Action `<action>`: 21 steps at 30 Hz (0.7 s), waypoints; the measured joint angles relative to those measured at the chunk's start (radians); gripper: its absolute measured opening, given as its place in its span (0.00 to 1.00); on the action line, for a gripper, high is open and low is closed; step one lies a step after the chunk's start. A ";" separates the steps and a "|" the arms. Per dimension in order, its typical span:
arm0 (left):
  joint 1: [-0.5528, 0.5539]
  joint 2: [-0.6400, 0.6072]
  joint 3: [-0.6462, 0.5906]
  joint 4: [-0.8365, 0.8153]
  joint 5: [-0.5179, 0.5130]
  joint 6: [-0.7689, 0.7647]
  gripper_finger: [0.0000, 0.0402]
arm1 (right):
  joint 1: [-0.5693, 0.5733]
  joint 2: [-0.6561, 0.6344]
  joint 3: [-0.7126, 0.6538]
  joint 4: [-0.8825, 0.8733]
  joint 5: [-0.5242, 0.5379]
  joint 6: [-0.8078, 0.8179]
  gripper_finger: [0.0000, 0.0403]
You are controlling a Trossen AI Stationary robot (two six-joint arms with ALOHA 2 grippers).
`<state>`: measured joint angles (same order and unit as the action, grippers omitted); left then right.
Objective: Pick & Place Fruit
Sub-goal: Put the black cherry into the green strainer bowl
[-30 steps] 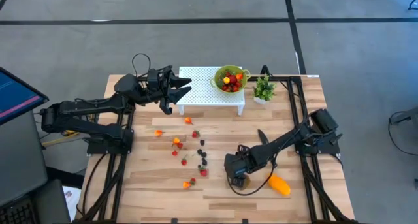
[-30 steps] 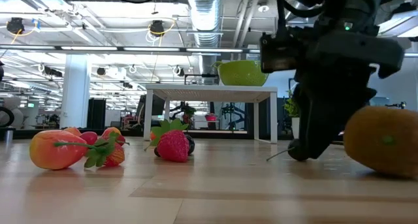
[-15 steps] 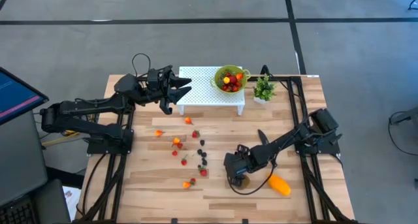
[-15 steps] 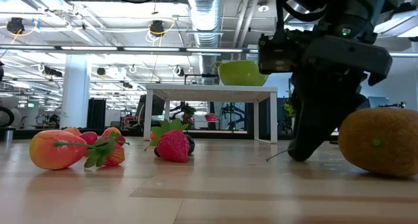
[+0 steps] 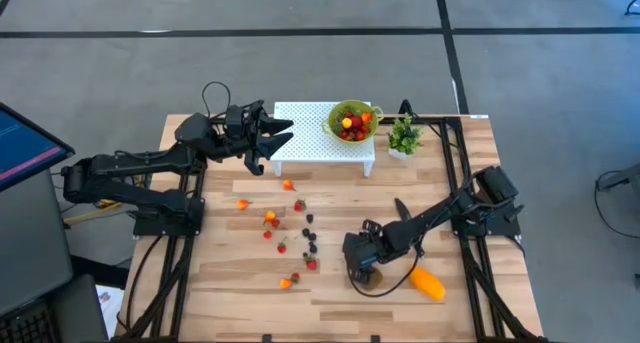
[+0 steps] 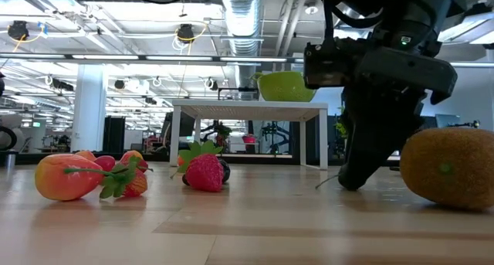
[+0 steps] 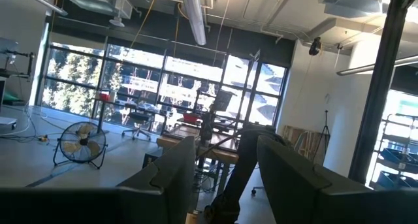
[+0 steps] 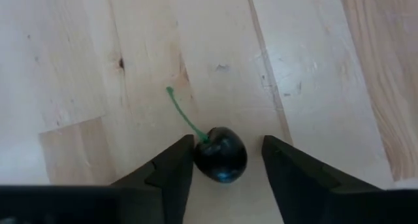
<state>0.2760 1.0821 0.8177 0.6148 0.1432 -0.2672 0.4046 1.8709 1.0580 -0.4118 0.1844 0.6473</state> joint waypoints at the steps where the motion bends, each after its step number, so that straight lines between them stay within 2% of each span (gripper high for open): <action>1: 0.000 0.000 0.000 0.000 0.000 0.000 0.40 | 0.000 0.000 0.000 -0.002 0.001 0.000 0.42; 8: 0.000 0.000 0.000 0.000 0.000 0.000 0.40 | -0.002 0.001 0.002 0.000 0.003 0.000 0.25; 11: 0.000 0.000 0.000 0.000 0.000 0.000 0.40 | -0.003 0.001 0.002 0.007 0.003 0.008 0.25; 17: 0.000 0.000 0.000 0.000 0.000 0.000 0.40 | -0.003 0.004 0.002 0.067 -0.003 0.027 0.34; 21: 0.000 0.000 0.000 0.000 0.000 0.000 0.40 | -0.007 0.004 0.002 0.125 -0.003 0.027 0.30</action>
<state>0.2756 1.0821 0.8173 0.6147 0.1432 -0.2676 0.3972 1.8751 1.0603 -0.2866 0.1814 0.6739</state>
